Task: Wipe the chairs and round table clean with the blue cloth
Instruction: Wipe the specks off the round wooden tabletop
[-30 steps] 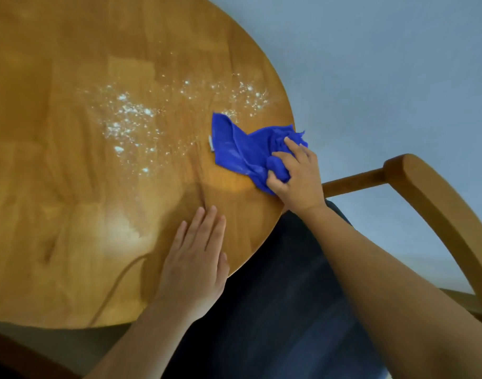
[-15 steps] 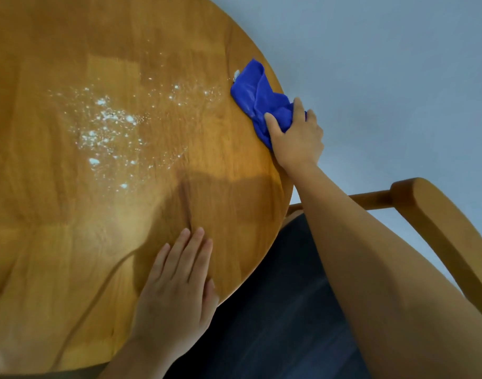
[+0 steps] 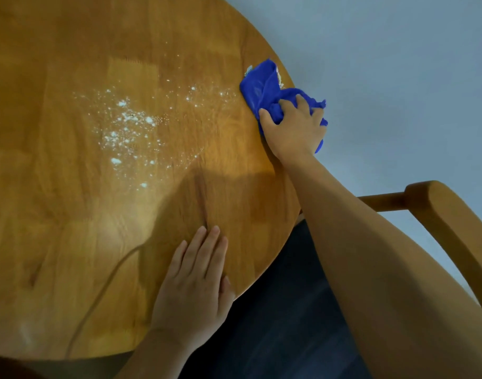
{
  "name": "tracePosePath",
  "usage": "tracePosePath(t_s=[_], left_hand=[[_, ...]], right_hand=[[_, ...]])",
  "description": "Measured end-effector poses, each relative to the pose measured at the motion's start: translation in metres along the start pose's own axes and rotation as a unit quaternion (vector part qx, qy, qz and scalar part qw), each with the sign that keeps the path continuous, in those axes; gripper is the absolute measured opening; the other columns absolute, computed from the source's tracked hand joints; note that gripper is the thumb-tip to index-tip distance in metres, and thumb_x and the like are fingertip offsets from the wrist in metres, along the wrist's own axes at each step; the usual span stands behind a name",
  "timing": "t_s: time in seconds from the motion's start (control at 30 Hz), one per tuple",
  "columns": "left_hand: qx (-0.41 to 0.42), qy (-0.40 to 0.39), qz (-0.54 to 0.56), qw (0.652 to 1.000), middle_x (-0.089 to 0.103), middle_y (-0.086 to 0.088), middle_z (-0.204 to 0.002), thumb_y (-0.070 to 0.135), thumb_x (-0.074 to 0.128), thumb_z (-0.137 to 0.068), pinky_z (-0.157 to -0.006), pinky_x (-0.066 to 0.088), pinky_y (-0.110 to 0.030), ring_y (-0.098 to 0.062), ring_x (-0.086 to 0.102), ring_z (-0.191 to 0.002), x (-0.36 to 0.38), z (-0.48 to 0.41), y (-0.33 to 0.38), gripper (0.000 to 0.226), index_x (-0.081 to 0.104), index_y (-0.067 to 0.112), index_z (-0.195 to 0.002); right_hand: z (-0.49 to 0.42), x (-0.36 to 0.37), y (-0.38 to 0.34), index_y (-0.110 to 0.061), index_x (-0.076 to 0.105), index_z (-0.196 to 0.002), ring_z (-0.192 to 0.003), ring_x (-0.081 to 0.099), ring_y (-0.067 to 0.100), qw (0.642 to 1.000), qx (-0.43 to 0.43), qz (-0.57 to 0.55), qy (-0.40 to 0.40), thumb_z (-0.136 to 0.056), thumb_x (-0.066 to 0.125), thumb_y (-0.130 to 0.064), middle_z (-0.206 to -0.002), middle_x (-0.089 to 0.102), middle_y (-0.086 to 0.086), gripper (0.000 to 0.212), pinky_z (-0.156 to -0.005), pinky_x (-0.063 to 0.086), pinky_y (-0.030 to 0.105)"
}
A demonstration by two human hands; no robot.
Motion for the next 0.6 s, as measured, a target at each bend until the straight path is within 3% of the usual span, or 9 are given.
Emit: tracePosePath(t_s=[0.37,0.47,0.6], left_hand=[[0.001,0.017,-0.006,1.0,0.047,-0.012,-0.14,0.034,0.037,-0.084,-0.112,0.012,-0.036,-0.022,0.029,-0.134,-0.005,0.0,0.001,0.056,0.049,0.005,-0.131],[0.004,0.041,0.069,0.997,0.047,-0.009,-0.14,0.029,0.037,-0.087,-0.113,0.016,-0.033,-0.017,0.029,-0.135,-0.011,0.002,-0.002,0.051,0.049,0.006,-0.131],[-0.034,0.118,0.22,0.968,0.044,-0.004,-0.137,0.023,0.04,-0.087,-0.111,0.014,-0.01,-0.004,0.026,-0.132,-0.04,0.007,-0.019,0.049,0.046,0.005,-0.132]], right_hand=[[0.043,0.005,-0.043,-0.029,0.05,-0.13,-0.132,0.031,0.027,0.996,-0.083,-0.005,0.009,-0.089,0.042,-0.056,-0.15,0.034,-0.002,0.049,-0.102,0.031,0.043],[0.067,0.009,-0.058,-0.028,0.051,-0.13,-0.133,0.031,0.028,0.993,-0.113,0.007,-0.009,-0.09,0.042,-0.055,-0.15,0.034,-0.002,0.049,-0.1,0.032,0.043],[0.115,0.006,-0.082,-0.02,0.07,-0.105,-0.106,0.057,0.035,0.98,-0.181,-0.044,0.07,-0.079,0.054,-0.053,-0.124,0.062,0.007,0.044,-0.074,0.046,0.041]])
Point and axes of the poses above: each hand's wrist, its own z-axis away from the middle knuckle, its own x-axis out of the palm, y = z × x, the point moved 7 cm from there along -z, towards the middle knuckle
